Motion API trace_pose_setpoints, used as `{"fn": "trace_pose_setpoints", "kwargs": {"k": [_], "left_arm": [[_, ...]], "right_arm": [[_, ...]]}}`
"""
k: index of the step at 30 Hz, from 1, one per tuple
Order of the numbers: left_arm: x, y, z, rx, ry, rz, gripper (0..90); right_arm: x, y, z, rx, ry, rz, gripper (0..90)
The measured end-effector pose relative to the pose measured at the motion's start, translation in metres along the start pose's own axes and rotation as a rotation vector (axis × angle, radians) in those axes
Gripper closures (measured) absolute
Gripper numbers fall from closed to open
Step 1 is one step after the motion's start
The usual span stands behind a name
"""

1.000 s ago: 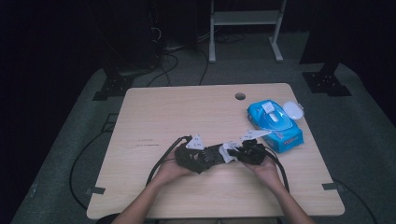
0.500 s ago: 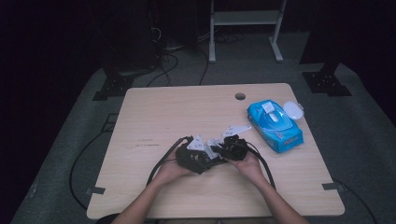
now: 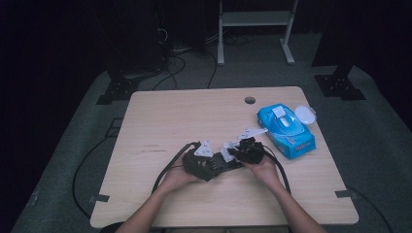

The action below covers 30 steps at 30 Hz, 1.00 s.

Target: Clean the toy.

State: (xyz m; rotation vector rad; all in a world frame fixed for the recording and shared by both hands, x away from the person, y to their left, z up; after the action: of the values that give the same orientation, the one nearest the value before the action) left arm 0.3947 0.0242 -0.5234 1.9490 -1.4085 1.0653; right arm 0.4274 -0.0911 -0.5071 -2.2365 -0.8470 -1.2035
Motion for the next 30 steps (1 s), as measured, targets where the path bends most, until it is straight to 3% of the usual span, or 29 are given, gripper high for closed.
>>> {"fn": "trace_pose_setpoints", "kwargs": {"k": [4, 8, 13, 19, 25, 27, 30], "left_arm": [[0.000, -0.001, 0.000, -0.003, 0.001, -0.003, 24.4], [0.000, 0.000, 0.000, 0.001, 0.003, 0.000, 24.4], [0.000, -0.001, 0.000, 0.002, -0.001, 0.005, 24.3], [0.000, -0.001, 0.001, 0.007, -0.008, 0.013, 24.2], [0.000, 0.000, 0.002, 0.003, -0.008, 0.008, 24.5], [-0.002, -0.002, 0.001, 0.002, -0.016, 0.011, 24.5], [-0.003, -0.004, 0.000, 0.003, -0.011, 0.007, 24.5]], "right_arm": [[-0.010, 0.021, -0.010, -0.026, -0.001, 0.047, 82.9], [-0.016, 0.025, -0.017, -0.039, -0.007, 0.041, 82.9], [-0.022, 0.018, -0.025, -0.028, -0.023, 0.007, 82.9], [-0.029, 0.011, -0.036, -0.002, -0.038, 0.005, 82.9], [-0.018, -0.019, -0.023, 0.098, -0.014, -0.020, 82.9], [-0.014, -0.028, -0.019, 0.111, -0.016, -0.047, 82.9], [-0.014, -0.025, -0.018, 0.102, -0.021, -0.054, 82.8]]}}
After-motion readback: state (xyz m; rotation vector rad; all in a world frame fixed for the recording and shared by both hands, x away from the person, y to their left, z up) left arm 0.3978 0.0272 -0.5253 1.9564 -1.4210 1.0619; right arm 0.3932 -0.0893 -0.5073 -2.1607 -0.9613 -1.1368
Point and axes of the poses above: each handheld gripper's, and its own axes: z roughly forward along the jaws, x roughly out of its top, y roughly to its right, the point moved 9 cm from there along z, roughly forward along the jaws, and after that the axes turned 9 degrees about y, right-handed, at the moved point
